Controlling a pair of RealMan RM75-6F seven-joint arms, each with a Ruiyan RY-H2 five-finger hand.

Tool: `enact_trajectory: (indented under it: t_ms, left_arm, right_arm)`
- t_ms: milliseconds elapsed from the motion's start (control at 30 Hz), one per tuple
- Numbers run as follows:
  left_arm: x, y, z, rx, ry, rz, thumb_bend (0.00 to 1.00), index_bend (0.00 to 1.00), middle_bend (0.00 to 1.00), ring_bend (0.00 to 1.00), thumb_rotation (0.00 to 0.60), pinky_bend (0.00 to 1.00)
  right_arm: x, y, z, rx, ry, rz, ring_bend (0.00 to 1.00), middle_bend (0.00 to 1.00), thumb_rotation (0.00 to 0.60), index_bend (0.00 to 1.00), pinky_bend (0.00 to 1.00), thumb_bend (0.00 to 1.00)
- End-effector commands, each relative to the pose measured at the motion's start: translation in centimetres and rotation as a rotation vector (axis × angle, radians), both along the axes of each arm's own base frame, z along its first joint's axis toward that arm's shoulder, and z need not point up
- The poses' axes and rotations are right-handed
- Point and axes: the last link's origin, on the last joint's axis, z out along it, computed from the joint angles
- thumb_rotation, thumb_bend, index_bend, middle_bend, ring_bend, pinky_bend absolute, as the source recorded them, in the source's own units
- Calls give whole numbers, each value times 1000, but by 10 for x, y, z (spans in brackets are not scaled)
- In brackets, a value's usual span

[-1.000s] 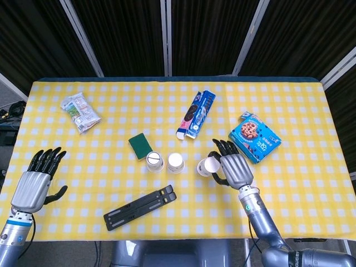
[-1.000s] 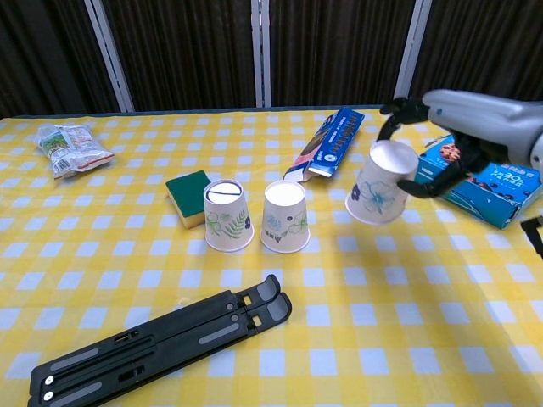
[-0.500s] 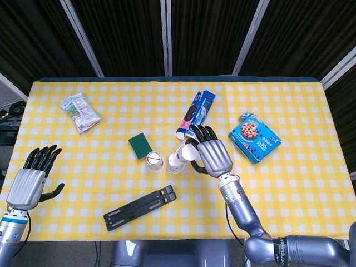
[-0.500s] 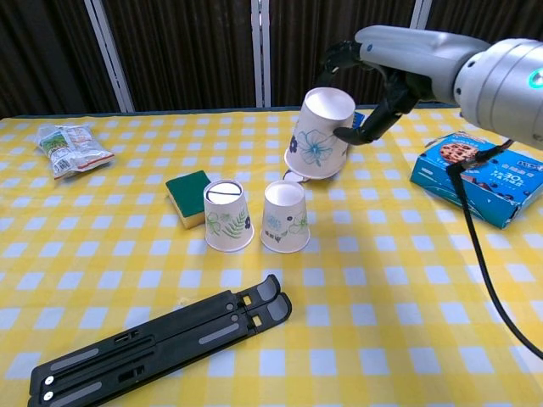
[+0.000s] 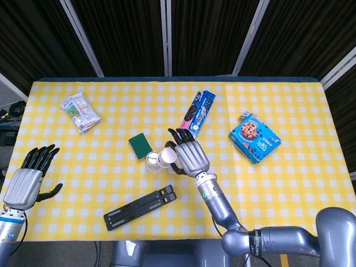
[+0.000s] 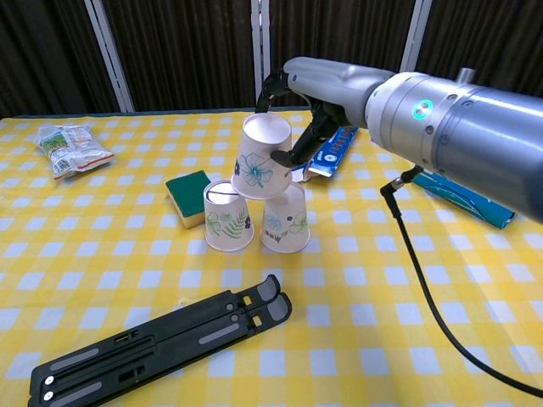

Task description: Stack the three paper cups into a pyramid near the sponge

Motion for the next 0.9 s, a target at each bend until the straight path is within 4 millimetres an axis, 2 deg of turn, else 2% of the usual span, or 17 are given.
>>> enact_trajectory:
  t_ms: [33, 600, 900]
  left_arm:
    - [-1, 1, 1, -1, -5, 2, 281, 0, 0, 0, 600, 0]
    - [-2, 3, 2, -10, -17, 8, 282, 0, 0, 0, 600, 0]
    - [-2, 3, 2, -11, -19, 8, 281, 0, 0, 0, 600, 0]
  right_arm:
    - [1, -3, -5, -2, 15, -4, 0, 47, 600, 421, 0, 320]
    - [5, -6, -19, 2, 35, -3, 0, 47, 600, 420, 0, 319]
    - [6, -5, -22, -2, 38, 4, 0, 0, 600, 273, 0, 246]
